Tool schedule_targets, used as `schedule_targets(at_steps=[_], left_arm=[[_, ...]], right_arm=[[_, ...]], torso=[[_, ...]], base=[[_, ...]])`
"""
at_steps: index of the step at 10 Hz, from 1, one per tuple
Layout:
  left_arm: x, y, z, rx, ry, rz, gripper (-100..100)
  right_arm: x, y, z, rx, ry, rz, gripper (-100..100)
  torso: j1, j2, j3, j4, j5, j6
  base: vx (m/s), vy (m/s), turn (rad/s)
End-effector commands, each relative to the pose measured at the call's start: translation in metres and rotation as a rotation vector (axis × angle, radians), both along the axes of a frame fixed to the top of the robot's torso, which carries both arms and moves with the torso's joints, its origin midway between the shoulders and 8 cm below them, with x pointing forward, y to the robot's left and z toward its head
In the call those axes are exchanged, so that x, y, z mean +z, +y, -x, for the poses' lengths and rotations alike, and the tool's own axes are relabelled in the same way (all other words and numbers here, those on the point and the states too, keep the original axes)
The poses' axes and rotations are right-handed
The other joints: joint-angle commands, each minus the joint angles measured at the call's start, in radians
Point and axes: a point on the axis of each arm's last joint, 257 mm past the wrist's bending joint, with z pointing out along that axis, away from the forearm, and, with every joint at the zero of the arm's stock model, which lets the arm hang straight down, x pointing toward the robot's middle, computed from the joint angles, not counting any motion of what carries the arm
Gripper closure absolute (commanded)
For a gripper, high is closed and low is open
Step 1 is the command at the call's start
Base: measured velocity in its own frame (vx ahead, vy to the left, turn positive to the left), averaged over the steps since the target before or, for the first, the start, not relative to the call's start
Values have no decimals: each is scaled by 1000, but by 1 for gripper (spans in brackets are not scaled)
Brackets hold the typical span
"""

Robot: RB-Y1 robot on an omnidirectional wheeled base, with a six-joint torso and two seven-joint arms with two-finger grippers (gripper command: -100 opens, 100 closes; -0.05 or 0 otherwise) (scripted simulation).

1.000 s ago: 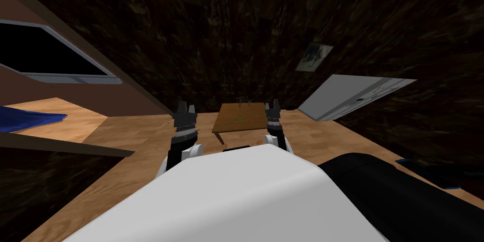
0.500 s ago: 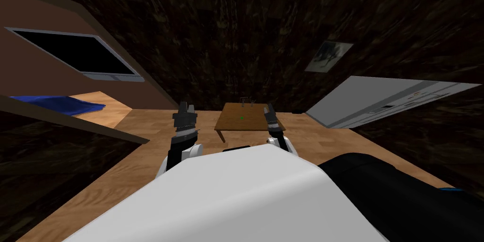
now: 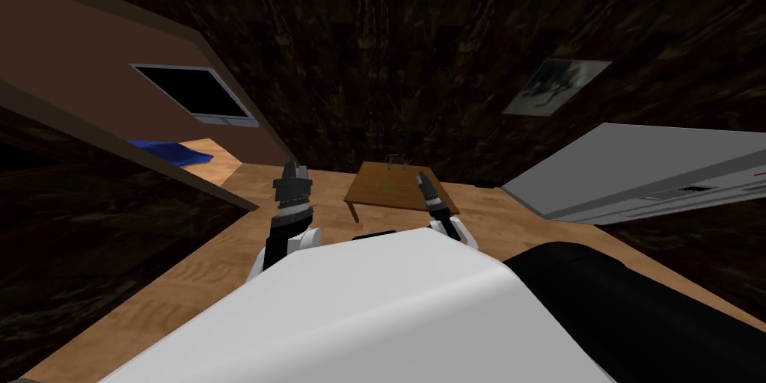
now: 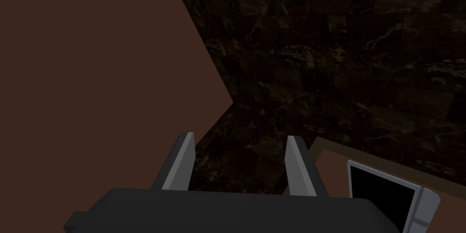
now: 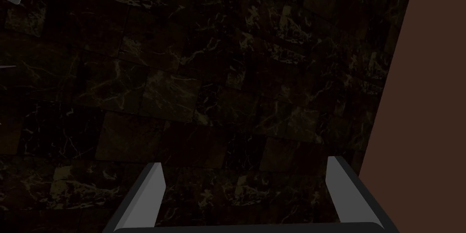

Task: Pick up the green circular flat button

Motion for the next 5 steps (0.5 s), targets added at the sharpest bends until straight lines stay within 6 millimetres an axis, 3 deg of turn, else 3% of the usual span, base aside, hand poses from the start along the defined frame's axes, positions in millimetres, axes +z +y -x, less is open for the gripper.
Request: schedule_targets(at_steps=[1, 4, 5], left_arm=[[0, 0, 0, 0, 0, 0, 0], [0, 0, 0, 0, 0, 0, 0], [0, 0, 0, 0, 0, 0, 0]], right_arm=[[-28, -10, 1, 1, 67, 85, -100], [-60, -23, 2, -1, 143, 157, -100], [-82, -32, 4, 3, 194, 220, -100]], torso=[[0, 0, 0, 0, 0, 0], [0, 0, 0, 0, 0, 0], [1, 0, 0, 0, 0, 1]], base=[[-19, -48, 377], [-21, -35, 226], [-17, -25, 299]])
